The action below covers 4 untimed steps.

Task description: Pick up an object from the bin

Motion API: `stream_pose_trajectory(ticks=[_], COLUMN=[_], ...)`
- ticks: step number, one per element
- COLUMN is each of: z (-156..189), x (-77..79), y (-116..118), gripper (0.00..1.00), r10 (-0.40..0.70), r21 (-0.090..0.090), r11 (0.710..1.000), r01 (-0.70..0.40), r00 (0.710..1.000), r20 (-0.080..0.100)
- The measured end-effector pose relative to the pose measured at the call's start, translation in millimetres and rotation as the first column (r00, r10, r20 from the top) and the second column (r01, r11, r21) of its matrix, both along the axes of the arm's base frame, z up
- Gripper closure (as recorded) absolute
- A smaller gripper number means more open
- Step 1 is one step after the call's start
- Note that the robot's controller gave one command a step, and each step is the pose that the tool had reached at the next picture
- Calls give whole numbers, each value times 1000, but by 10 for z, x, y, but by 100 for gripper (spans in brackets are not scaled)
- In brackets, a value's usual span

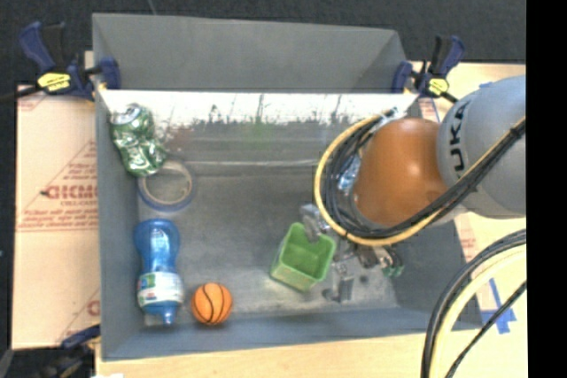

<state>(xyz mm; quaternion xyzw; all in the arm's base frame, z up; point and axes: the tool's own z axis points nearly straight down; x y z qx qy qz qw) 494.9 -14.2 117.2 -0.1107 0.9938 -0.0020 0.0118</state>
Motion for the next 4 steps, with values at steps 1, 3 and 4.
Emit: stream_pose_trajectory(ticks=[1, 3, 4], z=[452, -468, -449], x=[-153, -89, -28], y=[232, 206, 683], gripper=[0, 0, 100], r10=[190, 677, 660], r21=[-4, -14, -27], r11=[982, 736, 751], r01=[-190, -677, -660], r00=[982, 736, 751], r20=[-8, -9, 11])
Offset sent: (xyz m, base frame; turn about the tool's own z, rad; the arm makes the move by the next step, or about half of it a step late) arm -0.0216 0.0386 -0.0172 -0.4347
